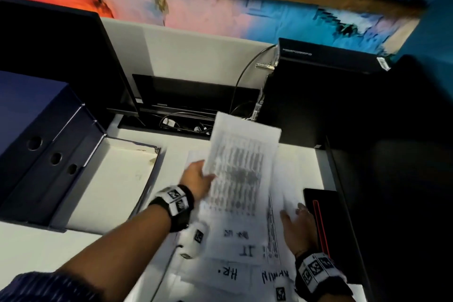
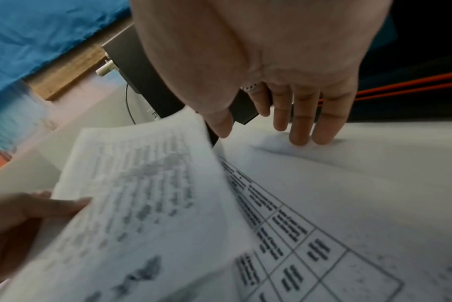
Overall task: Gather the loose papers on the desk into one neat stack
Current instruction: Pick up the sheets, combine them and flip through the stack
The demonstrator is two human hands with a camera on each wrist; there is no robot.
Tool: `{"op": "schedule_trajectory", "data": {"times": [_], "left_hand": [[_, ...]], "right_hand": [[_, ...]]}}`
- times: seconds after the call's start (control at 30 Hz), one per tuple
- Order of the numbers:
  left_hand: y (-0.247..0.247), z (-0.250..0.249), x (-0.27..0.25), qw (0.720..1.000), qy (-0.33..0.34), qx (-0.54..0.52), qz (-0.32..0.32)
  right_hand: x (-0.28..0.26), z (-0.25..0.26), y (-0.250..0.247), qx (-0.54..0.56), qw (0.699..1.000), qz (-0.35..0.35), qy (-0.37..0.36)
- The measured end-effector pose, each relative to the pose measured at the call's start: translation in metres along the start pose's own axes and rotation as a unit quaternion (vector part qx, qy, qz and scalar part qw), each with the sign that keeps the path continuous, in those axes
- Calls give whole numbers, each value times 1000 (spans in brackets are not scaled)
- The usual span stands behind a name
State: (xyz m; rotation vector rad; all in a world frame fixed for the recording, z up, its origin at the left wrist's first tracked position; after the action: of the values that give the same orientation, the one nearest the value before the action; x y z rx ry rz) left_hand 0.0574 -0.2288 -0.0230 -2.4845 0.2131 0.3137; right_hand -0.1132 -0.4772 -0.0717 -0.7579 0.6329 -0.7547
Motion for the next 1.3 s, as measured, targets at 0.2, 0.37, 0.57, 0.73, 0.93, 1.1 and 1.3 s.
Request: {"op": "schedule_trajectory", "data": {"times": [0.2, 0.37, 0.57, 0.73, 0.93, 1.1, 1.3], "left_hand": [[-112, 14, 15, 986, -2, 33, -161], [-129, 27, 12, 987, 6, 32, -155], [-137, 32, 6, 985, -12, -32, -168], [-148, 28, 2, 982, -30, -52, -179], [-165, 37, -1, 978, -36, -34, -201], [-160, 44, 4, 981, -50, -27, -188], [-158, 50, 6, 981, -54, -22, -183]], "right_hand": [[-30, 43, 20, -108, 992, -24, -69], [-63, 74, 72, -101, 993, 60, 10], [-69, 101, 86, -30, 999, 28, -18], [-63, 93, 74, 11, 997, 78, 3], [-26, 52, 28, -94, 996, 4, 0], [-37, 52, 46, -131, 991, 41, -1], [-40, 51, 35, -83, 993, -52, -58]]}}
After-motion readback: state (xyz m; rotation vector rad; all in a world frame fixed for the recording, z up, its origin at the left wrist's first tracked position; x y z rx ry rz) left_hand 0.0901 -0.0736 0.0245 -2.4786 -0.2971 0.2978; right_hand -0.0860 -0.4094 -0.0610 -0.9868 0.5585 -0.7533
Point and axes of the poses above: each hand's wrist, its own x-axis towards the middle knuckle, its own y-axis out of the palm, z = x × y, the point moved 4 cm from there along x, towards the middle knuckle, and after that the axes turned 11 degrees about -z, right-handed, at the moved point
